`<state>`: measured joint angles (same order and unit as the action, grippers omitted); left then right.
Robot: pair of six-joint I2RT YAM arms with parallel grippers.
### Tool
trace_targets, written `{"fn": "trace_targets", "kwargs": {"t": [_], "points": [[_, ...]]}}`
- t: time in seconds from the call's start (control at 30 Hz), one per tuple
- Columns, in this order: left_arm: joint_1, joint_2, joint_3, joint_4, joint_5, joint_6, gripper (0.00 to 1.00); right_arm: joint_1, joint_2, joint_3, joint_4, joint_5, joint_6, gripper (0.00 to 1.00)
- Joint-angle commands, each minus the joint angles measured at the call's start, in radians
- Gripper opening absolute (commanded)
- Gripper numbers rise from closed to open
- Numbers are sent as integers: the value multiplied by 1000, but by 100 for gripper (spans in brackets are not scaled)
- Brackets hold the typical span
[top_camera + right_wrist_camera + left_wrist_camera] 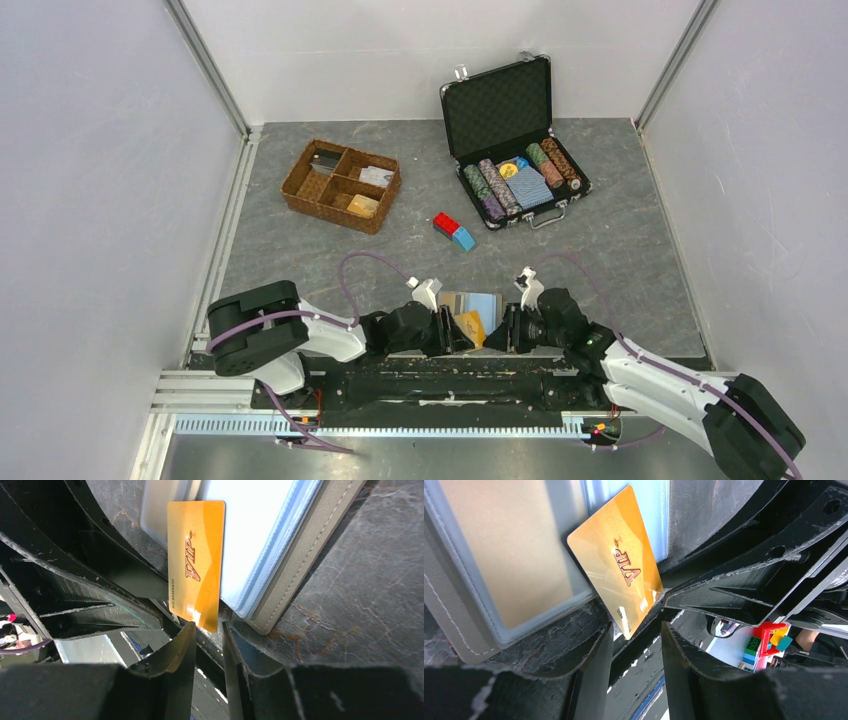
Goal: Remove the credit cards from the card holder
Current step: Remove the credit card from the card holder.
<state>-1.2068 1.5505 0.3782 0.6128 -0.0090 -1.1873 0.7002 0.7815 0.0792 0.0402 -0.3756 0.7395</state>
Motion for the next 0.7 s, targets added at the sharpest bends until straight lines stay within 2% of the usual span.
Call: {"fn": "trace_targets", "kwargs": {"t": [0.0, 0.23, 0.5, 0.67], "points": [[-8, 29, -2, 10, -26, -29, 47, 26, 14, -30, 139, 2, 67, 27], [-8, 26, -32, 76, -30, -51, 46, 54, 32, -58, 224, -4, 114, 15], [-8, 12, -96, 249, -31, -80, 36, 91, 69, -69, 299, -12, 145, 11], [-8, -13, -140, 362, -30, -77, 19, 100, 73, -74, 358, -34, 173, 6]]}}
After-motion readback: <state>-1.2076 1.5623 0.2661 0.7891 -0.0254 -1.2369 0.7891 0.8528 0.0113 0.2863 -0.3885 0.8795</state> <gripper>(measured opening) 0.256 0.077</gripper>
